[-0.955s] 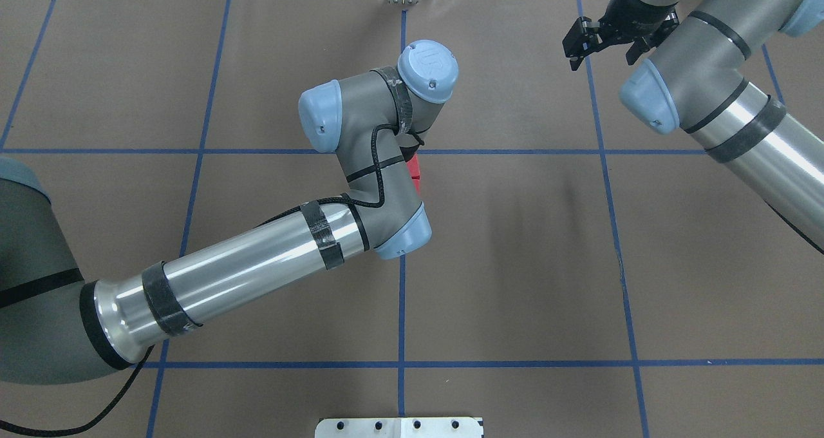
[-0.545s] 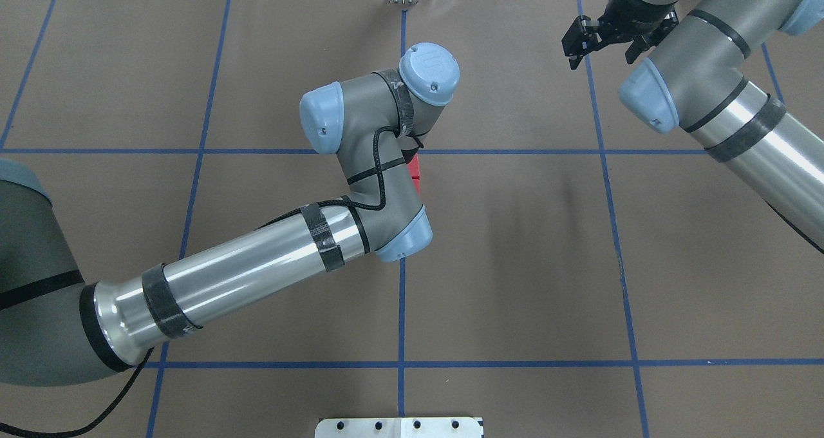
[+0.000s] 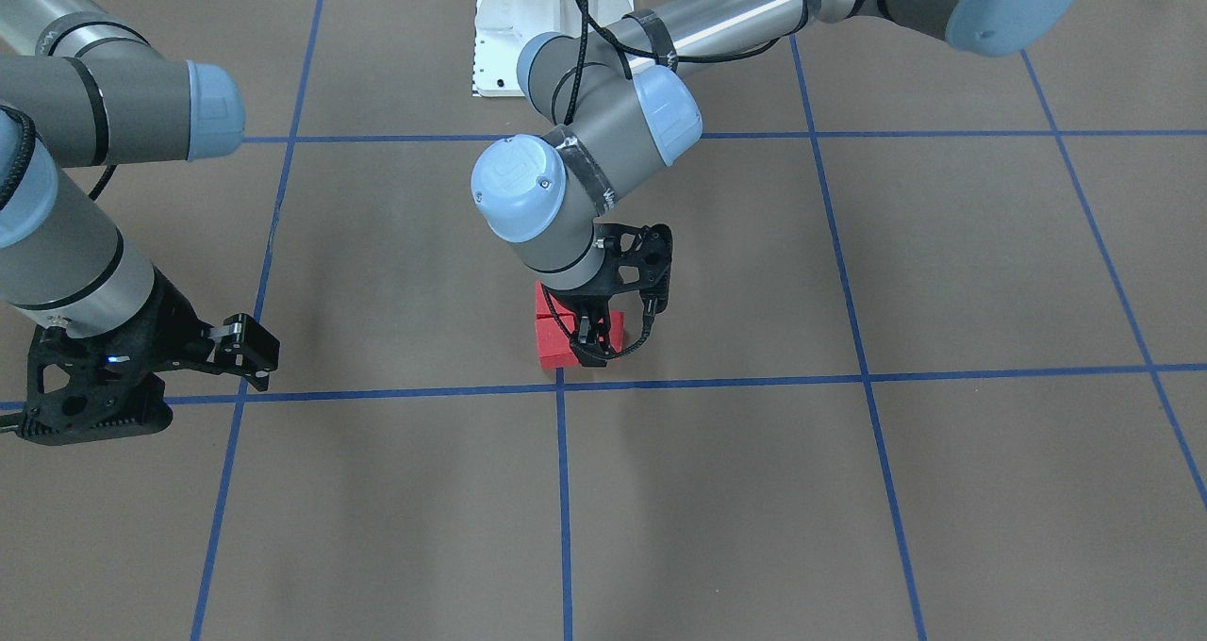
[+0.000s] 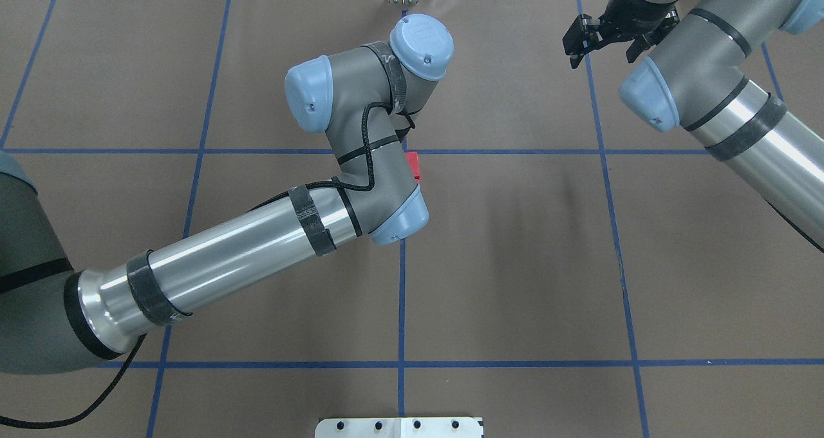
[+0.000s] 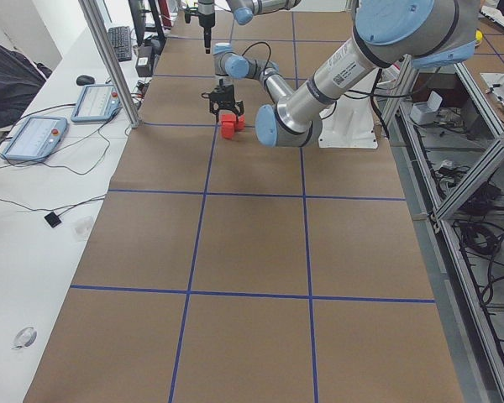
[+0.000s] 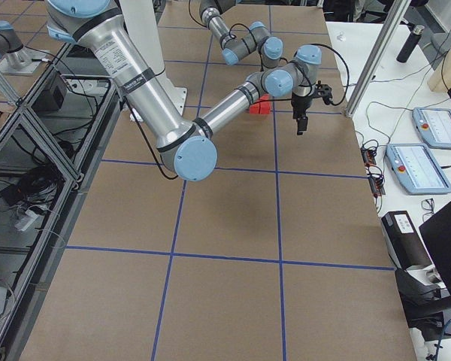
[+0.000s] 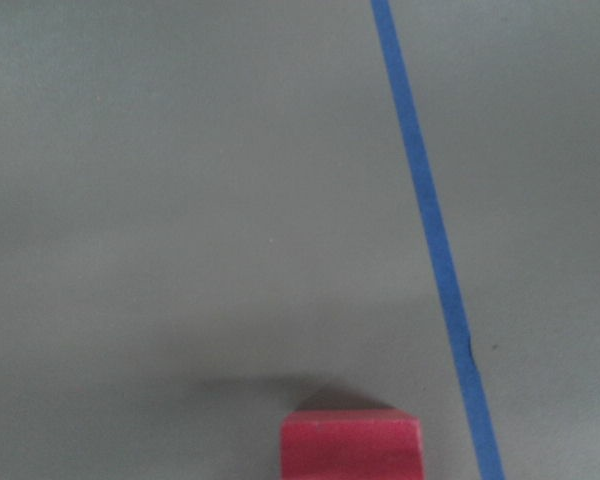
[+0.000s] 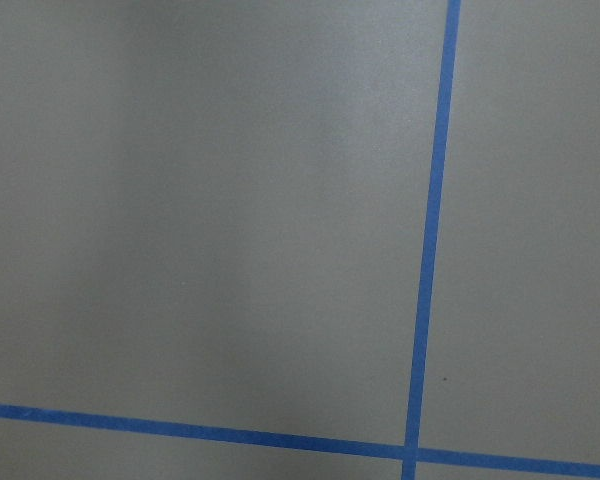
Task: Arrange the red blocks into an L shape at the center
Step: 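Open the left gripper to release the cube beside the pair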
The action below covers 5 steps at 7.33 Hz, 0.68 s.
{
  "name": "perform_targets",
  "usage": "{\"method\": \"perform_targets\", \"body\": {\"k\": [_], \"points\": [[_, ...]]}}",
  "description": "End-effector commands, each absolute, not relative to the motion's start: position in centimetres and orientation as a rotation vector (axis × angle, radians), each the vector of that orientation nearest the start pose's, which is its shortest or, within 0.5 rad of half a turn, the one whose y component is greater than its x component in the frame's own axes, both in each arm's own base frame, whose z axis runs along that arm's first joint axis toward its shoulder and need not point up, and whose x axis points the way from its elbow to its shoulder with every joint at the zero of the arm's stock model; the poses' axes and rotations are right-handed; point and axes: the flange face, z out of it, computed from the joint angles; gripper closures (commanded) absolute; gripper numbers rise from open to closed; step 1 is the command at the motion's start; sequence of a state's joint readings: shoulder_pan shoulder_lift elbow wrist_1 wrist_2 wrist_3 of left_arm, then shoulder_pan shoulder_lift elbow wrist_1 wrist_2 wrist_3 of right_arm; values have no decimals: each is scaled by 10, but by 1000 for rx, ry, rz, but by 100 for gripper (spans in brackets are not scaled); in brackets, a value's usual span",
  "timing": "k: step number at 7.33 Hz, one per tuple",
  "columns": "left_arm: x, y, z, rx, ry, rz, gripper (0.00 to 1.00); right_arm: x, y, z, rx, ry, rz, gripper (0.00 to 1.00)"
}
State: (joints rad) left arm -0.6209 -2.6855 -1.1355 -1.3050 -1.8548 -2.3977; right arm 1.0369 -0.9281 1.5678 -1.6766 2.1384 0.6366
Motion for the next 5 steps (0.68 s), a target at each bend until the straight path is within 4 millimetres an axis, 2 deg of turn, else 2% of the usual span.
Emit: {"method": "perform_targets", "body": {"k": [1, 3, 4, 5], "points": [[585, -564, 166, -321, 390, -1299, 0, -287, -642, 292, 125, -745, -52, 1], [593, -555, 187, -306, 360, -1233, 0, -287, -643, 293, 123, -744, -51, 1], [604, -542, 198, -307, 342, -1215, 21, -287, -642, 294, 121, -743, -51, 1], [610, -535, 201, -309, 336, -1205, 88, -286, -643, 294, 122, -743, -50, 1]]}}
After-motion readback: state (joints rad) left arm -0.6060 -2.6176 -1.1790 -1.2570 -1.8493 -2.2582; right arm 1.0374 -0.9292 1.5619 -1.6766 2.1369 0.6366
